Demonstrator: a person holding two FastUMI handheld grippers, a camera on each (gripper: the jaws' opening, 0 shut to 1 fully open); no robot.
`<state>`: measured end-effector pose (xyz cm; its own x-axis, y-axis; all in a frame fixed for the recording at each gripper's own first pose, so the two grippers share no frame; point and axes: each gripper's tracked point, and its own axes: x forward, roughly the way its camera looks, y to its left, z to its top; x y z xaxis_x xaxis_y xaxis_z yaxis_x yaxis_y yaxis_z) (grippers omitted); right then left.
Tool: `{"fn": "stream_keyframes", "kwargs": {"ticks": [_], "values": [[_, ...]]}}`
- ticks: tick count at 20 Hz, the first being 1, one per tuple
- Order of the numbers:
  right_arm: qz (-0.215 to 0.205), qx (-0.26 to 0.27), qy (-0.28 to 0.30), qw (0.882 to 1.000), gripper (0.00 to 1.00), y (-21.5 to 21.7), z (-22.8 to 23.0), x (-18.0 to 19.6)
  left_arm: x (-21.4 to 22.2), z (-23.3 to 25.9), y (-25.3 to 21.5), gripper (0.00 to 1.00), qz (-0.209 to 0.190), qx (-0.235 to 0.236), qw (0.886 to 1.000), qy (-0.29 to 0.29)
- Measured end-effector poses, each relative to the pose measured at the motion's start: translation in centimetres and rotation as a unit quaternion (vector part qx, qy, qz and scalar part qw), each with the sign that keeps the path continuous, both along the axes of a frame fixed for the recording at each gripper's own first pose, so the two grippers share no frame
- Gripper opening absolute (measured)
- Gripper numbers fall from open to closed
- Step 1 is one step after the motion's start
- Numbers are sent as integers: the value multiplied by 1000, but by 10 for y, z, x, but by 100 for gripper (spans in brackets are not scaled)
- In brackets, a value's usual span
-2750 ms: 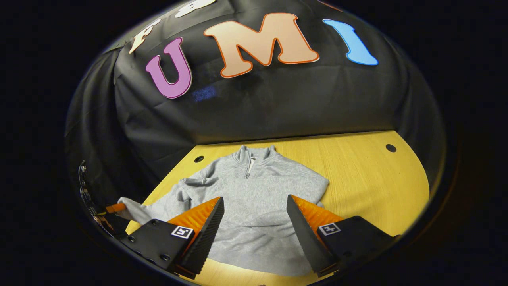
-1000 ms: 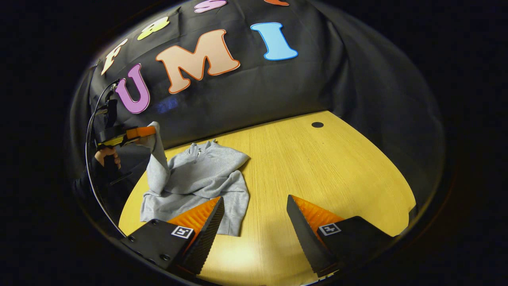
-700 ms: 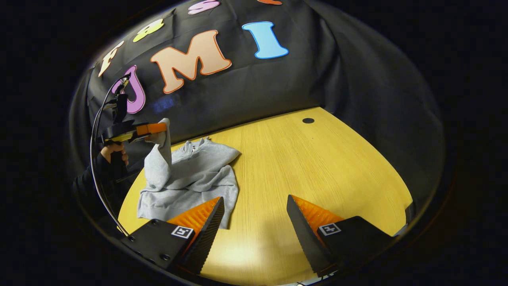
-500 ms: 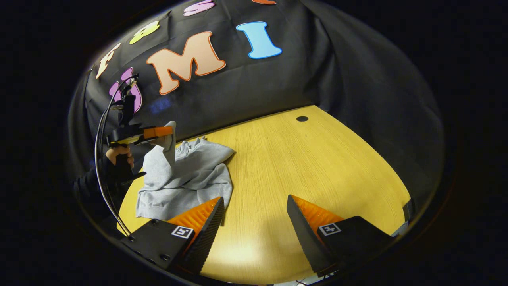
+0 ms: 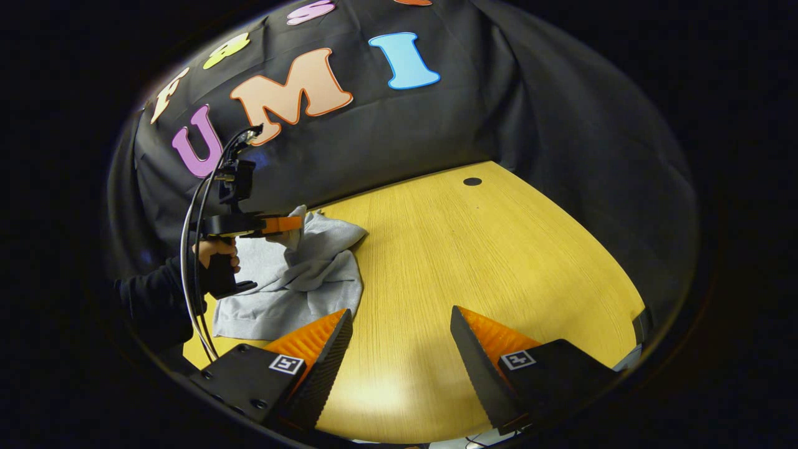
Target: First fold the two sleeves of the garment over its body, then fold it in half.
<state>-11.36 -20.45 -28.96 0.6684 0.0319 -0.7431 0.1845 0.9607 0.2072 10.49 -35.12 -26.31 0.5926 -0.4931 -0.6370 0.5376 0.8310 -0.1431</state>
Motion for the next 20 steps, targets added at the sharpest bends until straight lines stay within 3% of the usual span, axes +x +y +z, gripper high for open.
{"fn": "stream_keyframes", "kwargs": {"ticks": [1, 3, 6, 13, 18, 20], "values": [[3, 1, -1, 1000, 98, 3, 0, 1, -3, 1, -3, 5, -3, -8, 1000, 4], [9, 4, -4, 1000, 94, 9, 0, 6, -6, 6, -3, 32, 1, -23, 1000, 4], [19, 11, -4, 1000, 94, 20, -4, 15, -7, 23, 25, 99, 24, -25, 999, -21], [58, 29, -5, 998, 98, 63, -13, 47, -20, 40, 120, 96, 86, -34, 995, -39], [84, 34, -4, 996, 94, 98, -22, 67, -33, 39, 203, 95, 137, -28, 989, -41], [90, 37, 3, 995, 98, 109, -29, 70, -43, 34, 237, 95, 151, -18, 988, -39]]}}
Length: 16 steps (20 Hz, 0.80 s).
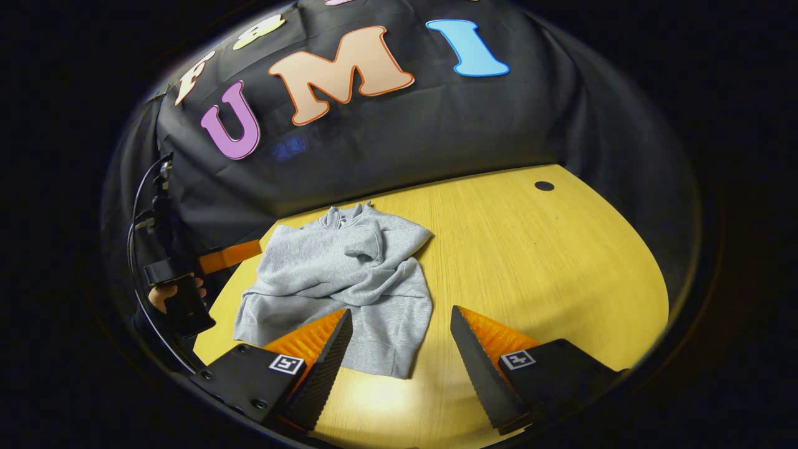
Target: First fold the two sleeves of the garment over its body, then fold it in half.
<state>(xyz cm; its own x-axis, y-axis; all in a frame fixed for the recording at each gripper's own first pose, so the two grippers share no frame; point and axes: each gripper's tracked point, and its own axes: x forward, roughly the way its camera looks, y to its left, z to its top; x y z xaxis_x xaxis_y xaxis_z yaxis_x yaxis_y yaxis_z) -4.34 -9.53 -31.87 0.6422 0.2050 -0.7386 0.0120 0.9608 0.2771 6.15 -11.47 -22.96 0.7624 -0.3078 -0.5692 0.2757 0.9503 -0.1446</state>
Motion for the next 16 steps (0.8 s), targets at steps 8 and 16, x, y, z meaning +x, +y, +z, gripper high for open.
{"fn": "stream_keyframes", "kwargs": {"ticks": [8, 16], "values": [[20, -55, 26, 998, 98, 15, -33, -3, -60, -45, 86, 96, 75, 7, 995, 62], [34, -81, 66, 994, 95, 34, -68, -15, -108, -112, 101, 96, 75, 26, 987, 139]]}}
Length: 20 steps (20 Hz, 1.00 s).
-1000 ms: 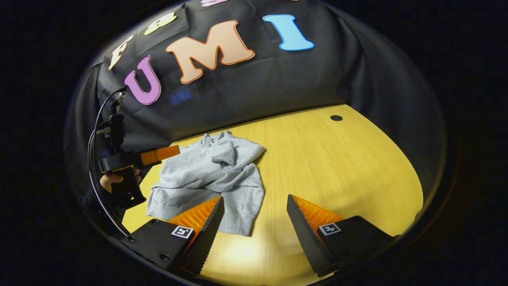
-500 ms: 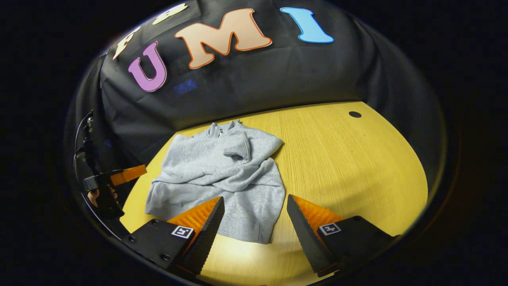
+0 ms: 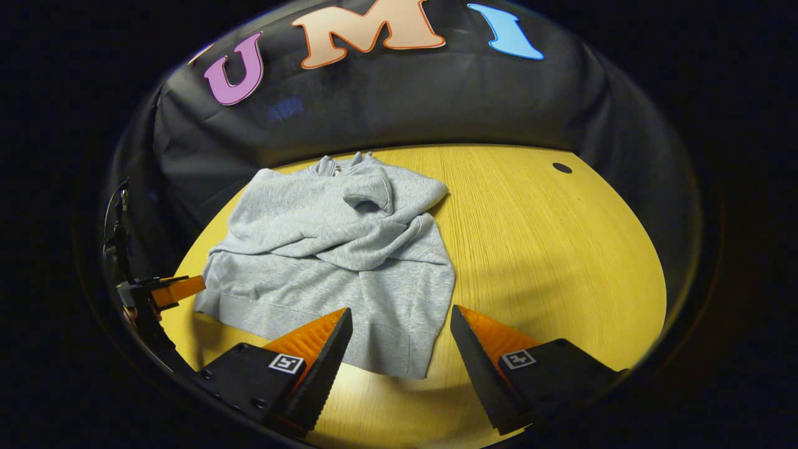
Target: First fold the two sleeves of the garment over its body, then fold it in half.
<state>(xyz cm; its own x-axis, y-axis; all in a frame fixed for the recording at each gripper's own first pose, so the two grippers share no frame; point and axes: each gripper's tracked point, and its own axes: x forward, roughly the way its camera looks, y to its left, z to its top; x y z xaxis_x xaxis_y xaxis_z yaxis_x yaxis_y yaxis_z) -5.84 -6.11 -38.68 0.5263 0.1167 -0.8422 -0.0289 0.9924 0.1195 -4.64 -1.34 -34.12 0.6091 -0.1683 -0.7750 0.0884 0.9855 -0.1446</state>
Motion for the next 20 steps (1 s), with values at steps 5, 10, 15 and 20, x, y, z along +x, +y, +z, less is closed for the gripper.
{"fn": "stream_keyframes", "kwargs": {"ticks": [5, 10, 15, 20], "values": [[2, -16, 24, 1000, 94, 1, -18, -6, -14, -21, 9, 96, 13, 2, 999, 29], [-1, -28, 45, 999, 95, 1, -33, -14, -13, -21, 7, 94, -7, 9, 1000, 10], [28, -50, 47, 997, 95, 3, -39, -15, -12, -23, 5, 90, -1, 11, 1000, 0], [49, -40, 54, 997, 77, 13, -37, -17, -12, -21, 0, 78, -12, 6, 1000, 6]]}}
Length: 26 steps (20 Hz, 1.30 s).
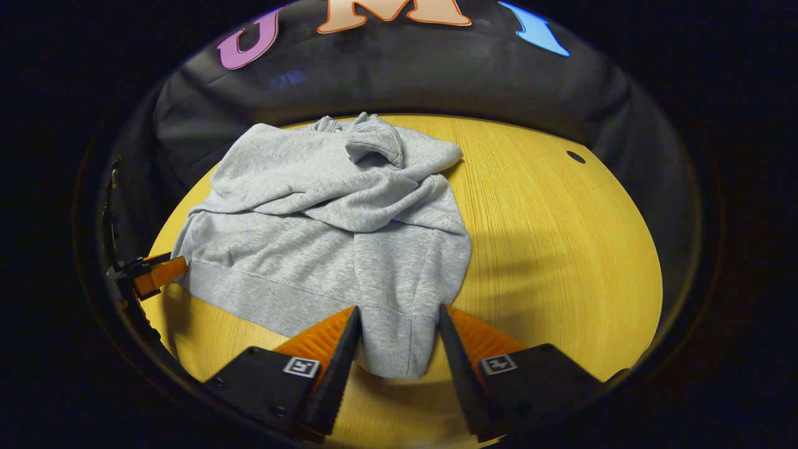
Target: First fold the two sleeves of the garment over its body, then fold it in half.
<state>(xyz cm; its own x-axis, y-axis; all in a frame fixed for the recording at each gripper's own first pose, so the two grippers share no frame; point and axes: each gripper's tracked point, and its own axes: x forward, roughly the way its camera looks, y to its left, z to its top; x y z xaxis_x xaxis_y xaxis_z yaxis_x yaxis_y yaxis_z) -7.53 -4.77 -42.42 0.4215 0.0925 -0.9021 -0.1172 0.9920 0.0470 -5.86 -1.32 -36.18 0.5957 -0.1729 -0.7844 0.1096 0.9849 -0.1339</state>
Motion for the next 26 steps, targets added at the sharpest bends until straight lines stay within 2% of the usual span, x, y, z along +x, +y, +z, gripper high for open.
{"fn": "stream_keyframes", "kwargs": {"ticks": [1, 2, 3, 4, 5, 6, 7, 8, 9, 10, 13, 18, 22, 26], "values": [[7, 8, -3, 1000, 61, 6, -1, 0, 0, 0, 0, 74, -4, -1, 1000, 2], [10, 7, -2, 1000, 54, 10, -1, -2, 0, 0, -4, 68, -9, -6, 1000, 4], [14, 3, -5, 1000, 35, 10, -2, -1, 1, 0, -5, 65, -11, -9, 1000, 5], [23, 16, -2, 1000, 35, 15, -1, -1, 1, 0, -9, 53, -13, -15, 1000, 6], [15, 23, 9, 1000, 26, 15, -2, -5, 1, 3, -13, 48, -15, -28, 999, 3], [13, 26, 9, 1000, 17, 17, -1, -1, 2, 3, -18, 32, -8, -42, 999, 0], [19, 32, 16, 999, 15, 17, -1, -2, 4, 2, -19, 15, 2, -52, 999, -2], [7, 36, 21, 999, 17, 18, -1, 0, 4, 3, -19, 7, 7, -60, 998, -3], [3, 41, 18, 999, 7, 17, -1, -1, 3, 3, -19, 4, 11, -68, 998, -1], [1, 40, 15, 999, 6, 16, 0, 0, 3, 3, -20, 1, 18, -75, 997, 5], [-2, 48, 8, 999, 5, 18, 5, 2, 3, 4, -19, 0, 24, -83, 996, 30], [-5, 75, 10, 997, 5, 19, 27, 5, -10, 15, -18, 0, 10, -90, 994, 52], [11, 73, 19, 997, 5, 23, 29, 8, -5, 21, -15, 0, 9, -93, 993, 70], [4, 97, 28, 995, 5, 26, 34, 5, 5, 30, -12, 0, 19, -97, 992, 74]]}}
